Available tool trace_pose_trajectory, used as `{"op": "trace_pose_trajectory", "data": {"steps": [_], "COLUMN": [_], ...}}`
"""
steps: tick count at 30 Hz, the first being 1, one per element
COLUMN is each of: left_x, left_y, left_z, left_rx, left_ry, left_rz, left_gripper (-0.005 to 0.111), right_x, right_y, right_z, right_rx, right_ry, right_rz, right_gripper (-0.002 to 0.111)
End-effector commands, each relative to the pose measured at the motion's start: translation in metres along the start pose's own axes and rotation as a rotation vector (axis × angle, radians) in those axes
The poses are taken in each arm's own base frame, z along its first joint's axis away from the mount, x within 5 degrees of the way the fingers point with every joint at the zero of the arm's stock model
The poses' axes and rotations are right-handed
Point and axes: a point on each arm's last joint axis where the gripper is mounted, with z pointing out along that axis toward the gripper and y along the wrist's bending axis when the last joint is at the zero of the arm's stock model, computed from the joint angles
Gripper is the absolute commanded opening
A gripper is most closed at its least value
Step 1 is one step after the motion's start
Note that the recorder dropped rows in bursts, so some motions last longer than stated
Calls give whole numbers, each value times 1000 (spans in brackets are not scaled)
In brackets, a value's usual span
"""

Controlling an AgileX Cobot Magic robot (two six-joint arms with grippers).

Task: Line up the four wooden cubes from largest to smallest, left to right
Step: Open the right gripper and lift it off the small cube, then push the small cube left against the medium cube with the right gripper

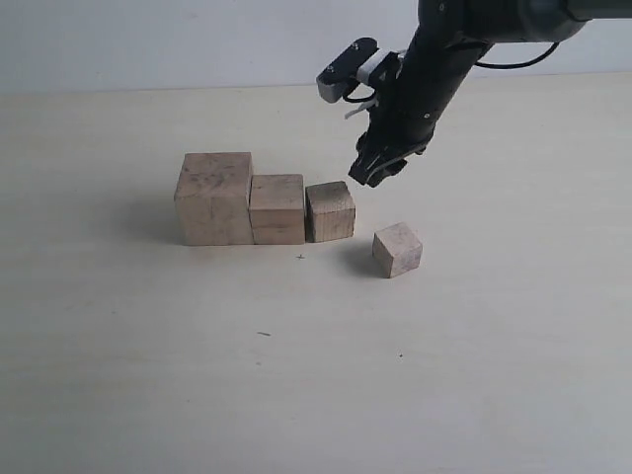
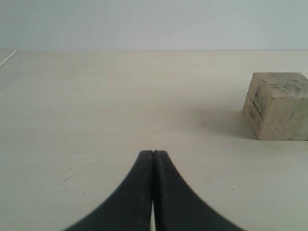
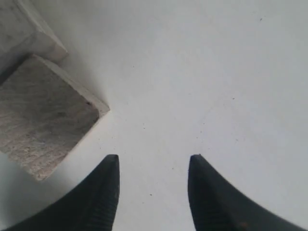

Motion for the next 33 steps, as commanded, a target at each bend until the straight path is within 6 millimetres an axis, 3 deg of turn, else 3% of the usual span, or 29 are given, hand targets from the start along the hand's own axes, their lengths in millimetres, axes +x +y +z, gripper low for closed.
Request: {"op": "trace_pose_trajectory", "data": {"steps": [1,5,33], "left_x": [0,0,0], "left_y": [0,0,0], "left_z": [0,0,0], "left_rx": [3,3,3], "left_ry": [-14,-14,-14], "left_rz": [-2,-2,-2], "left_gripper": [0,0,0], "right_x": [2,5,4], "right_y": [-3,-2,10], "right_z": [11,19,18], "right_rx": [-2,-17,-144], "right_ry": [15,43,36], "right_rz": [39,71,167], "right_gripper": [43,43,43]}}
